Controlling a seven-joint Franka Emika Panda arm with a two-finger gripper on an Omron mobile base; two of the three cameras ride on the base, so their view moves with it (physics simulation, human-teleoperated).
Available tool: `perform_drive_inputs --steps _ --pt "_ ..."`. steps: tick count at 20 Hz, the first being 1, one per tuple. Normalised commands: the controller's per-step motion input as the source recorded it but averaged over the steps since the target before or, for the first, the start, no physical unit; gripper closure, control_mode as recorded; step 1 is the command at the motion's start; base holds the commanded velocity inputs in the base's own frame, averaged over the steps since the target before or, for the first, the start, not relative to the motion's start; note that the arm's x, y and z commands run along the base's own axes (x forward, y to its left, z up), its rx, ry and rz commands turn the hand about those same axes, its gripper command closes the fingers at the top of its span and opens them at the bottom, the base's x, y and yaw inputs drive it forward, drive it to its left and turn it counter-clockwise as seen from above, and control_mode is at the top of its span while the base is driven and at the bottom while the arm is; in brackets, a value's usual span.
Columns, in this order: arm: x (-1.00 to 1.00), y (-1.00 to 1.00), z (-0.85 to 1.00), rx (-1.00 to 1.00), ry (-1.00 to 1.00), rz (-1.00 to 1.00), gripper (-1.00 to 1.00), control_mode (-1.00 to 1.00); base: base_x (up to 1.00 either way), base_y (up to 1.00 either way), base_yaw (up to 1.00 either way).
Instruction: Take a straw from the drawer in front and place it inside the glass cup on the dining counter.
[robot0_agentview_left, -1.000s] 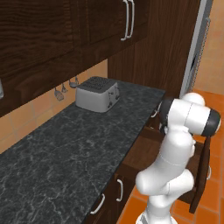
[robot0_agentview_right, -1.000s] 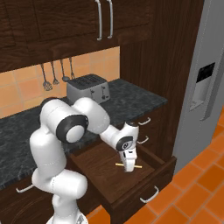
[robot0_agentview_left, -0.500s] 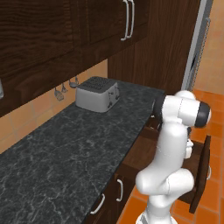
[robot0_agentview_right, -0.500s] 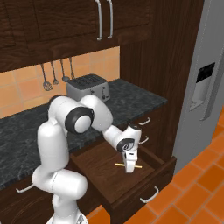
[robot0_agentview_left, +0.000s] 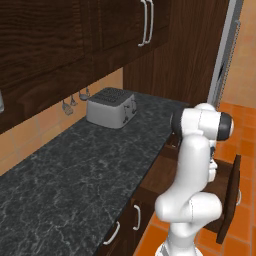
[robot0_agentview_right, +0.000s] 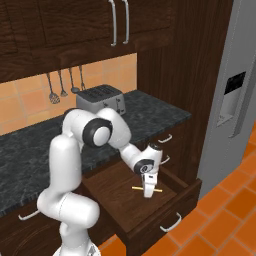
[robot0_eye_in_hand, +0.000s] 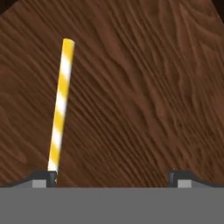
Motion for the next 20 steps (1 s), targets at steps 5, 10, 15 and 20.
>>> perform_drive_inputs --steps 5,10,15,20 --pt "0.09 -0.02 -0.22 0.00 0.00 -0.02 -1.00 -1.00 0.00 0.00 0.00" --pt "0.00 -0.04 -0.21 0.00 0.00 0.00 -1.00 -1.00 0.00 0.00 0.00" --pt "0.00 -0.01 -0.23 0.00 0.00 0.00 -1.00 -1.00 0.00 0.00 0.00" --pt "-0.02 0.00 -0.13 0.00 -0.04 -0.01 -1.00 -1.00 0.00 0.00 0.00"
